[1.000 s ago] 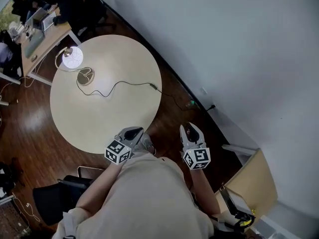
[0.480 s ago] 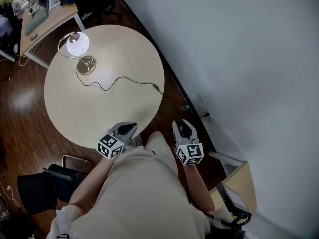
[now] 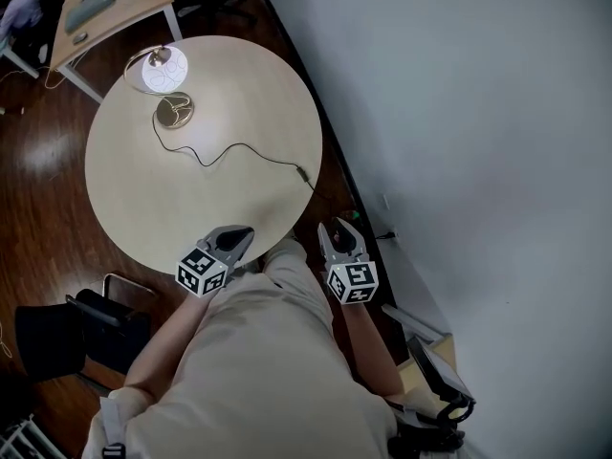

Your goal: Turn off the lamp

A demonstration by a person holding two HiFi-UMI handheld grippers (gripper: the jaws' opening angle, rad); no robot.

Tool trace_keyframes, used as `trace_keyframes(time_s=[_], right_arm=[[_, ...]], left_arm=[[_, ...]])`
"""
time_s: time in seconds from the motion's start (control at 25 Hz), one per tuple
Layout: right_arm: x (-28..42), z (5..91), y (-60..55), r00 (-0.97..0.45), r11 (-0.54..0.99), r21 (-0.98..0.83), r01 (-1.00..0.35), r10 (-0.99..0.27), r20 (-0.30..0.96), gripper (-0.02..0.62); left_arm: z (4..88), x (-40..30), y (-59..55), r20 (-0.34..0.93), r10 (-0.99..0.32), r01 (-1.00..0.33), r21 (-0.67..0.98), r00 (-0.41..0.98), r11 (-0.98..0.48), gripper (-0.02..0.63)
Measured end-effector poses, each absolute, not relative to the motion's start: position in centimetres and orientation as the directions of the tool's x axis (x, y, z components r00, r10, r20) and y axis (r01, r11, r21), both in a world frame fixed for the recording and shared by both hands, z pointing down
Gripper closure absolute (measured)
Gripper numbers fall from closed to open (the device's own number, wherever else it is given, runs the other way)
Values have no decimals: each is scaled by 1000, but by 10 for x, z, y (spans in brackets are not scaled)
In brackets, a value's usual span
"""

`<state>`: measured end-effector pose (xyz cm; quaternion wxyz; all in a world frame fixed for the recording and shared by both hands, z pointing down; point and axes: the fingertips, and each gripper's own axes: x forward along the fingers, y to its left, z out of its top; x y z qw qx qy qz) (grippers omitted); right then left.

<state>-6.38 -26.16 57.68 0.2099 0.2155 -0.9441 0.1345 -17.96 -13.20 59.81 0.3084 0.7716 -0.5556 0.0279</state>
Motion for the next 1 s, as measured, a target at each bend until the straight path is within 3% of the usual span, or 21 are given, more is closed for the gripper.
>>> trace_keyframes(time_s=[0.64, 1.0], right_arm=[[-142, 710, -355, -737, 958, -194, -210, -25, 676, 451], [-167, 809, -366, -631, 956, -253, -146, 106, 768, 442]], left_arm=[[579, -206, -205, 464, -859, -909, 417, 216, -3, 618], [576, -216, -209, 520, -846, -915, 388, 119, 110, 618]])
